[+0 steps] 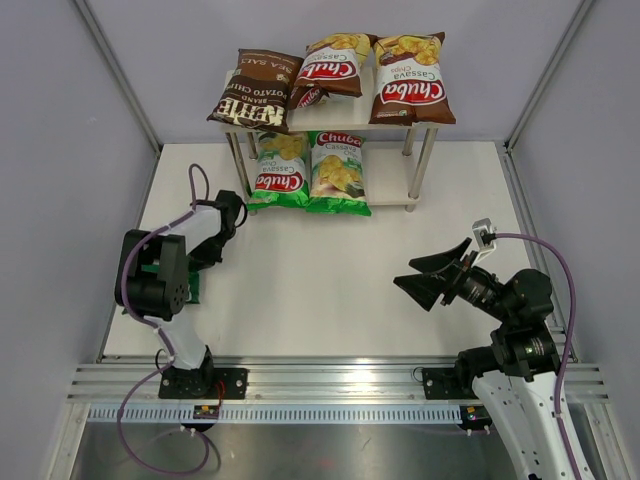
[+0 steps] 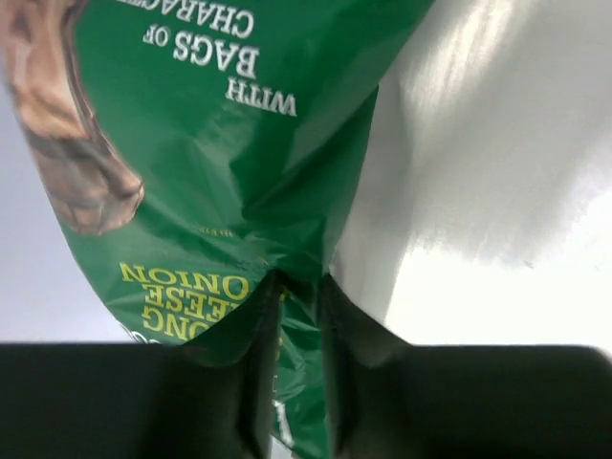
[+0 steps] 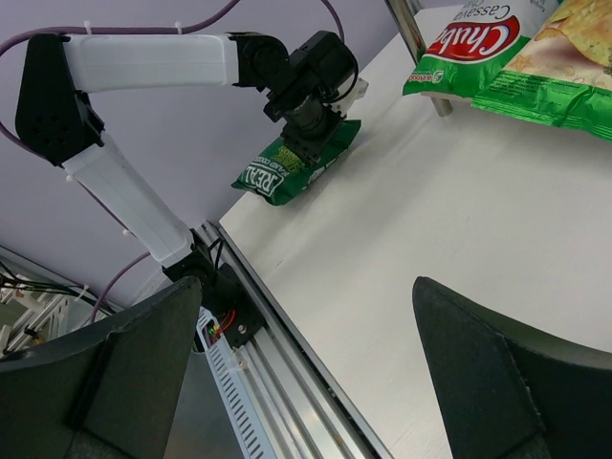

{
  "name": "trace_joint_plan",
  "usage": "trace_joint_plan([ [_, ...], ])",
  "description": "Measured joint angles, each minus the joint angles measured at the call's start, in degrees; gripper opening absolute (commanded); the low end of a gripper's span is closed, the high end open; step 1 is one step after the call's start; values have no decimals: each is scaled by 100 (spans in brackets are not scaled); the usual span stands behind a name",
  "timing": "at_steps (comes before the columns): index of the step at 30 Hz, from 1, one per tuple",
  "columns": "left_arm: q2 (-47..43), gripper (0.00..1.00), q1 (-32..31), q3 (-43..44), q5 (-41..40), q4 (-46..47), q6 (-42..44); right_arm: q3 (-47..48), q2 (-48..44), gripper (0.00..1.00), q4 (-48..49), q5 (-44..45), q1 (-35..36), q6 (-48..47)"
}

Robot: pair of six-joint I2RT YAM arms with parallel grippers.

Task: Place and organize the chips bags onto the shelf

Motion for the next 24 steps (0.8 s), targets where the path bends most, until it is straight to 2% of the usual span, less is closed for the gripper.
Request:
trace_joint_plan([
  [1, -83, 6, -31, -2, 7, 2, -17, 0, 0, 100, -2, 4, 0, 0],
  [3, -299, 0, -66, -7, 22, 13, -50, -2, 0, 100, -4, 15, 0, -4],
  [14, -1499, 0, -92, -11, 389, -48, -516, -81, 37, 99, -72, 105, 4, 26],
  [18, -2387, 0, -94, -17, 741, -70, -857, -289, 356, 99, 247, 98, 11, 389],
  [24, -3989, 0, -282, -334, 1222, 7, -1388, -573, 1351, 99, 894, 153, 166, 1001],
])
